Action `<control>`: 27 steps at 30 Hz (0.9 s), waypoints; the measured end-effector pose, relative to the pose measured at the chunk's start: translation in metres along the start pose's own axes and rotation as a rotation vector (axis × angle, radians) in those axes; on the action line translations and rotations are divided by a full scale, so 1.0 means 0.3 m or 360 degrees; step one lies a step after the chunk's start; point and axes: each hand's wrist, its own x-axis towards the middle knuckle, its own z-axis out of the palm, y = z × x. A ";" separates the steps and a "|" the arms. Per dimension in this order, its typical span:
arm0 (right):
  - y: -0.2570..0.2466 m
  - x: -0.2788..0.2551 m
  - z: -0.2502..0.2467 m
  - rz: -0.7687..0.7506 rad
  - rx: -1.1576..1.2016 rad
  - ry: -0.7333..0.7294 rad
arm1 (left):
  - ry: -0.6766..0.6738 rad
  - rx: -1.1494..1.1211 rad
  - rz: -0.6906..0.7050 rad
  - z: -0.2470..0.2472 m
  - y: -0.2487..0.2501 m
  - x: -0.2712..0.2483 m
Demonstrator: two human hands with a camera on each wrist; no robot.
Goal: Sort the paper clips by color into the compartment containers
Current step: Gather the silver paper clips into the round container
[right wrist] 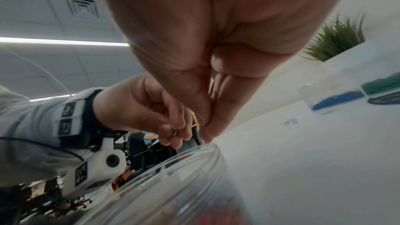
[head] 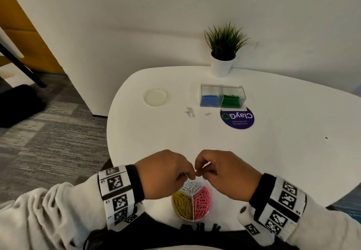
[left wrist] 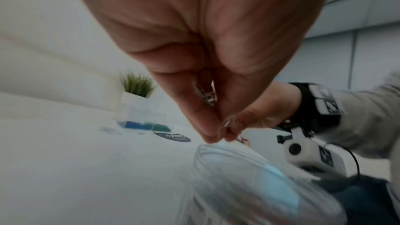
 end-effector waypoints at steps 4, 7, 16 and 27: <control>0.016 0.023 -0.019 0.0013 0.0013 0.0167 | -0.0052 0.0133 0.0138 0.033 0.008 -0.011; 0.070 0.059 -0.053 0.0025 -0.0206 0.0293 | -0.0063 0.0168 0.0233 0.047 0.004 -0.022; 0.268 0.384 -0.211 0.0442 -0.0637 0.0335 | -0.0238 0.0459 0.0514 0.071 -0.001 -0.028; 0.228 0.609 -0.203 0.0261 -0.1111 0.0090 | 0.0328 0.0127 0.0301 -0.058 -0.191 0.133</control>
